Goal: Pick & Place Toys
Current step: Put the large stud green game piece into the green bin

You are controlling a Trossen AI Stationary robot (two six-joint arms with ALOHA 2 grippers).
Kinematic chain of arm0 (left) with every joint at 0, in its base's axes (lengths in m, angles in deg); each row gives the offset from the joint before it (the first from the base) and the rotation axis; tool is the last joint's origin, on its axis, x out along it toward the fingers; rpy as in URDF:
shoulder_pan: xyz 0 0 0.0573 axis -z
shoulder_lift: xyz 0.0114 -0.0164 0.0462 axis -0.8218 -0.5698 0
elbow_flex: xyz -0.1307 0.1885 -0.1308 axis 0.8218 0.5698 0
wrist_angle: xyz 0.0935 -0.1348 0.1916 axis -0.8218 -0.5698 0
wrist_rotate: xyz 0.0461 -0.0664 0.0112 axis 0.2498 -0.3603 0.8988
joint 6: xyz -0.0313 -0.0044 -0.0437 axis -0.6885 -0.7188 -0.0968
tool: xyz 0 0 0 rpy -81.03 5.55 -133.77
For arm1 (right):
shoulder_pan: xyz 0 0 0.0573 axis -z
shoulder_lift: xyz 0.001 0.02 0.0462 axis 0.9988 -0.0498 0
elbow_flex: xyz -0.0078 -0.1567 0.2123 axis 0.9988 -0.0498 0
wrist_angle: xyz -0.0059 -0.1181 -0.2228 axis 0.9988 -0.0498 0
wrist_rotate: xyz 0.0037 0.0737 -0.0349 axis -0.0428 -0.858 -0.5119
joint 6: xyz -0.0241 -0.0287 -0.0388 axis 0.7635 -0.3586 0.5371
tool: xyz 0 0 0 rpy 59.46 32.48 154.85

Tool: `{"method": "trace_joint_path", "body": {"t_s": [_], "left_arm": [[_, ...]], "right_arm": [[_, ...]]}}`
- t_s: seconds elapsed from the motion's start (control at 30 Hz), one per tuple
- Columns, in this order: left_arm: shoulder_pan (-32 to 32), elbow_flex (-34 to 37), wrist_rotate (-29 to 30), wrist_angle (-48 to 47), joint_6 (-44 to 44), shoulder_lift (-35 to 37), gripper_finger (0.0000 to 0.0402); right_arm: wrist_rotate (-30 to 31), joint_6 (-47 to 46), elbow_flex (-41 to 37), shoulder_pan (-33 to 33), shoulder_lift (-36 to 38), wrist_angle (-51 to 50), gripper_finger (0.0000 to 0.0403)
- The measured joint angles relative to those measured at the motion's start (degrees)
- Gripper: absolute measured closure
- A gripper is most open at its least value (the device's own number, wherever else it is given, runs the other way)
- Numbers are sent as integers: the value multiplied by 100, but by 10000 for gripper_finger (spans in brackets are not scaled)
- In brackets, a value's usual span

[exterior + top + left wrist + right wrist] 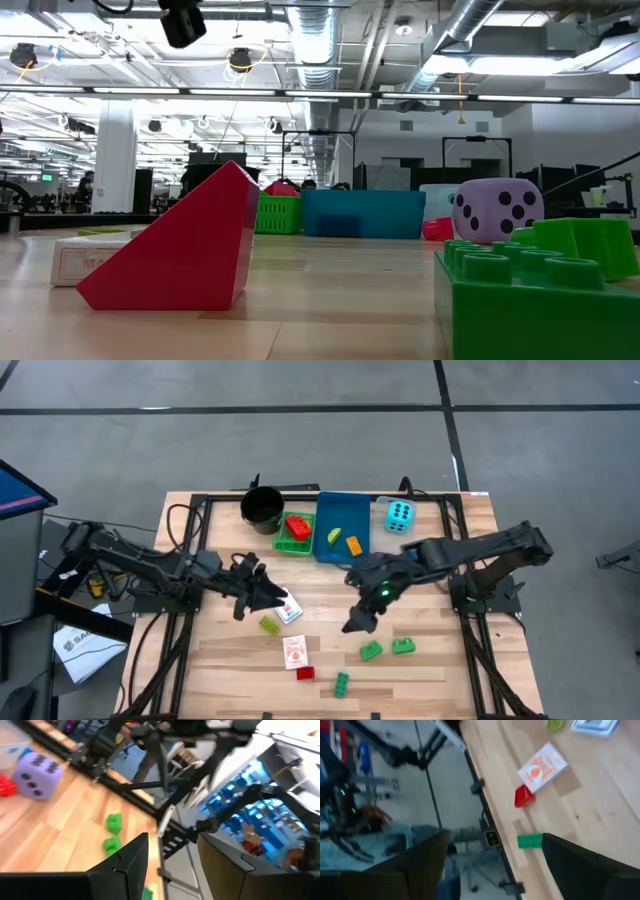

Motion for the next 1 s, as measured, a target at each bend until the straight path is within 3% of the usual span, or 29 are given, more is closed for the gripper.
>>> {"method": "trace_joint_path", "body": {"t_s": [0.3, 0.5, 0.7, 1.0], "left_arm": [[89, 0, 15, 529, -12, -26, 236], [84, 0, 799, 903, 0, -24, 236], [82, 0, 1786, 1458, -3, -24, 236], [82, 0, 1955, 1702, -34, -29, 236]], "right_arm": [[2222, -185, 2, -1112, 1102, -363, 85], [3869, -418, 0, -2343, 1371, -1487, 85], [4171, -309, 0, -3147, 1042, -2428, 85], [4139, -152, -25, -3684, 182, -4493, 85]]}}
